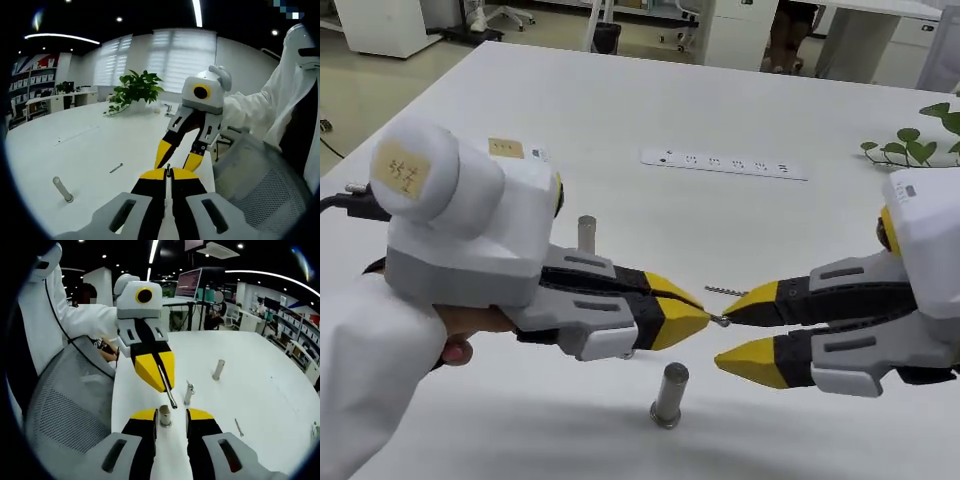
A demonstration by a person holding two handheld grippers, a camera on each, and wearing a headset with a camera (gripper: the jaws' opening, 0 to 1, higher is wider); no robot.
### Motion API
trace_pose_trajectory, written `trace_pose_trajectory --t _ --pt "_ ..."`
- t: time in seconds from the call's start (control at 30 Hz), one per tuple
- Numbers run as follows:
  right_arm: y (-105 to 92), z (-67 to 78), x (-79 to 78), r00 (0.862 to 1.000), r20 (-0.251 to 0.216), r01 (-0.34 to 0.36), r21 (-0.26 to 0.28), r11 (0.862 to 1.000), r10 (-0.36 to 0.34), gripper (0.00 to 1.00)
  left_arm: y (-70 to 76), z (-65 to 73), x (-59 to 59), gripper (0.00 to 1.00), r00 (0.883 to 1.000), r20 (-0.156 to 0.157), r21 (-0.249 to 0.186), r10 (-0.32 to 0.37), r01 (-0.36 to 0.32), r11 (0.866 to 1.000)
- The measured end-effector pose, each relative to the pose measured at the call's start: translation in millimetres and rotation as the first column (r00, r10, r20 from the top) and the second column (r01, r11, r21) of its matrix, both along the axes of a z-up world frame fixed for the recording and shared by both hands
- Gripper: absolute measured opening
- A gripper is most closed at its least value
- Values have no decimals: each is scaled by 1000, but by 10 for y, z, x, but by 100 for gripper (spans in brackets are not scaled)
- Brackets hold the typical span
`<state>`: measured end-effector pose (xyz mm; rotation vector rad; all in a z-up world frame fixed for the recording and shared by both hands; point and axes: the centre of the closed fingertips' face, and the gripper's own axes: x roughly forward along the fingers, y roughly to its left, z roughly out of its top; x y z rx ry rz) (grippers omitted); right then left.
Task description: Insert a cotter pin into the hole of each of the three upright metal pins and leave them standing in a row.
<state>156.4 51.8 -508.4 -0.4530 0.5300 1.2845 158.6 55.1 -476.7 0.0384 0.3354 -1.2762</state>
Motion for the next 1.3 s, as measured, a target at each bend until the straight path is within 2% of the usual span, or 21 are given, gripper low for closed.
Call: trace_pose_trajectory --t 0.07,0.13,0.37,0.43,0.5,0.73,0.87,1.03,1.1,1.13,1.17,1.27,1.3 --pt "25 18 -26 1000 -21 -4 21 1000 5 17 -16 40 -21 0 1000 2 -16 -11 11 1000" --pt "33 29 -35 1000 -23 -7 30 1000 8 14 -28 47 -48 0 999 27 -1 -32 32 999" --pt "55 63 -79 999 -46 -22 51 998 25 7 -51 58 -109 0 995 60 11 -78 78 997" --pt "47 42 -104 998 -50 -40 39 998 42 4 -59 52 -118 0 995 57 9 -85 84 996" --pt "46 30 -113 998 -50 -45 36 998 46 0 -54 10 -115 0 994 60 32 -90 88 996" --pt "38 14 -170 996 -56 -73 22 997 74 0 -54 -35 -153 0 992 54 56 -114 111 992" --pt "32 2 -209 993 -55 -103 1 995 103 0 -65 -114 -195 0 987 53 98 -151 145 985" --pt "18 -31 -274 988 -96 -124 -18 992 122 0 -77 -141 -240 0 982 49 116 -184 178 977" --pt "13 -45 -310 984 -109 -142 -24 990 138 0 -83 -162 -272 0 982 15 116 -189 186 976" --pt "11 -49 -323 983 -110 -149 -26 989 145 0 -83 -165 -277 0 981 15 115 -194 191 975" --pt "14 -53 -322 984 -103 -149 -30 988 145 0 -83 -168 -278 0 981 19 116 -194 191 975" --pt "17 -49 -331 984 -102 -150 -25 988 147 0 -73 -185 -283 0 972 81 143 -220 207 968" --pt "22 -48 -325 985 -99 -147 -24 989 144 0 -77 -181 -285 1 972 91 144 -216 202 969"
